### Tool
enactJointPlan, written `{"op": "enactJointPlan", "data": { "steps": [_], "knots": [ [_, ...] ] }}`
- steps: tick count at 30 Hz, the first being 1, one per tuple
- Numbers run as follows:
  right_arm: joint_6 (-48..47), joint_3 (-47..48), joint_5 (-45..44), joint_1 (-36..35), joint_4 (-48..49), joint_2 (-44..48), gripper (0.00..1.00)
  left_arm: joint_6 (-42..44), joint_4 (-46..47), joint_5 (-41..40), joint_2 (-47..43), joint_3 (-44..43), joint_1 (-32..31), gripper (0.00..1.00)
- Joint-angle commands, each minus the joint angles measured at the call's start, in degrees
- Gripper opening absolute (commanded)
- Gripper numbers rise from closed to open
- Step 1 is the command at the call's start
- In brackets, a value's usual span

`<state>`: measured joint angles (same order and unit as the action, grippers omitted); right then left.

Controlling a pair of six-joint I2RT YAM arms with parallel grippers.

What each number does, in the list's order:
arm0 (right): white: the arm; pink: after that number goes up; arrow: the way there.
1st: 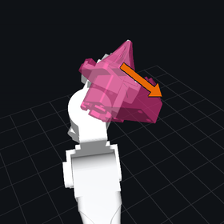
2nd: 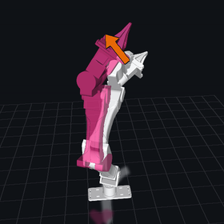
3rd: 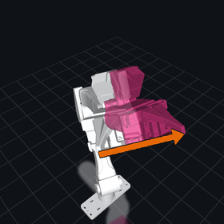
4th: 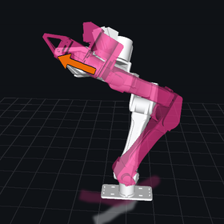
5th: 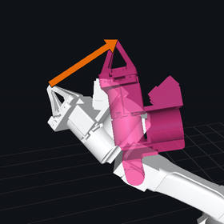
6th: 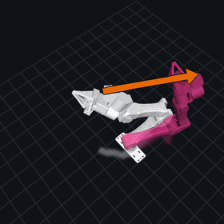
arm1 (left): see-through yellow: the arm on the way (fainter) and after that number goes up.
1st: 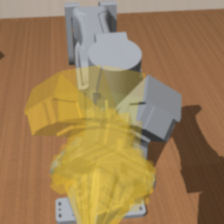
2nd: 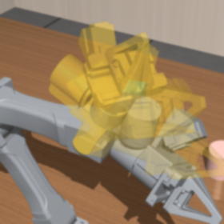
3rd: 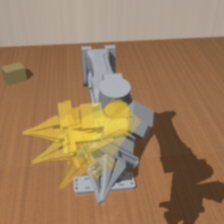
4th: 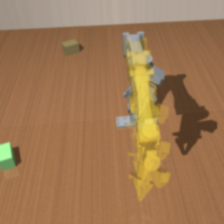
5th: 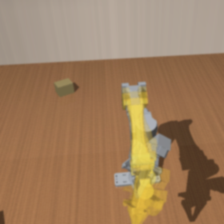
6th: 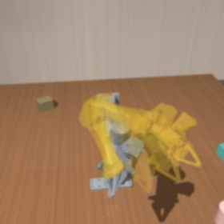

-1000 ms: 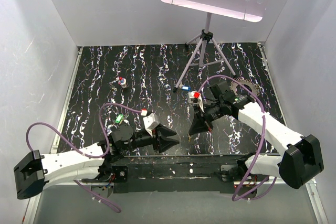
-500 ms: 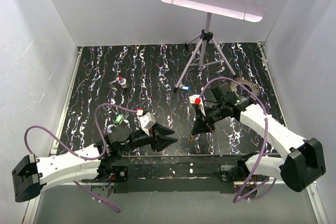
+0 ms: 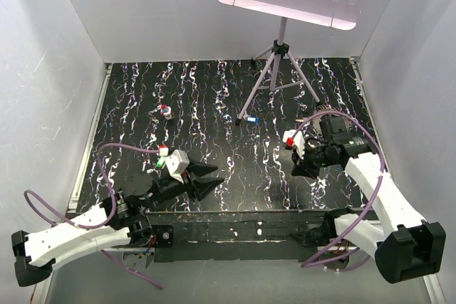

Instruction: Put the keys on the keyring

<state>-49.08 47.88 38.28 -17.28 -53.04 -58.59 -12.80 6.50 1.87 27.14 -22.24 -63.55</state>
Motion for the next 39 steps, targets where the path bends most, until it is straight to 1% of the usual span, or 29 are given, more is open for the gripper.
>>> {"op": "enactJointPlan", "data": {
  "steps": [1,6,9,11,17,25,28,32,39],
  "knots": [
    [-5.9,-2.5,-7.2,5.8,-5.1,1.3,0.01,4.4,-12.5,-6.6,-3.6,-6.5,0.0,0.45],
    [-9.7,-2.2,-9.7,11.7,-8.0,0.8,0.01,8.0,-22.5,-8.5,-3.3,-13.3,-0.1,0.45],
    [-10.0,-1.8,-10.4,12.8,-8.0,-1.4,0.01,10.2,-26.6,-9.5,-3.0,-15.4,0.1,0.45],
    [-9.5,-1.6,-9.3,12.9,-7.4,-4.1,0.01,10.9,-27.9,-10.1,-3.3,-15.6,0.0,0.45],
    [-4.1,1.9,-7.3,12.6,-2.9,-15.2,0.01,11.2,-26.9,-11.0,-6.0,-13.4,0.0,0.46],
    [3.7,6.2,-7.3,8.8,3.4,-23.3,0.01,11.7,-26.0,-11.5,-7.0,-12.0,0.0,0.46],
    [6.5,7.1,-8.7,6.8,5.9,-26.7,0.01,11.9,-25.9,-11.2,-6.8,-12.0,0.0,0.46],
    [9.9,7.7,-10.2,3.8,8.7,-29.6,0.01,12.0,-25.9,-10.9,-6.6,-12.0,0.0,0.47],
    [14.3,9.8,-9.6,1.5,10.1,-32.3,0.01,11.9,-25.6,-10.8,-6.6,-11.7,0.0,0.46]
  ]
}}
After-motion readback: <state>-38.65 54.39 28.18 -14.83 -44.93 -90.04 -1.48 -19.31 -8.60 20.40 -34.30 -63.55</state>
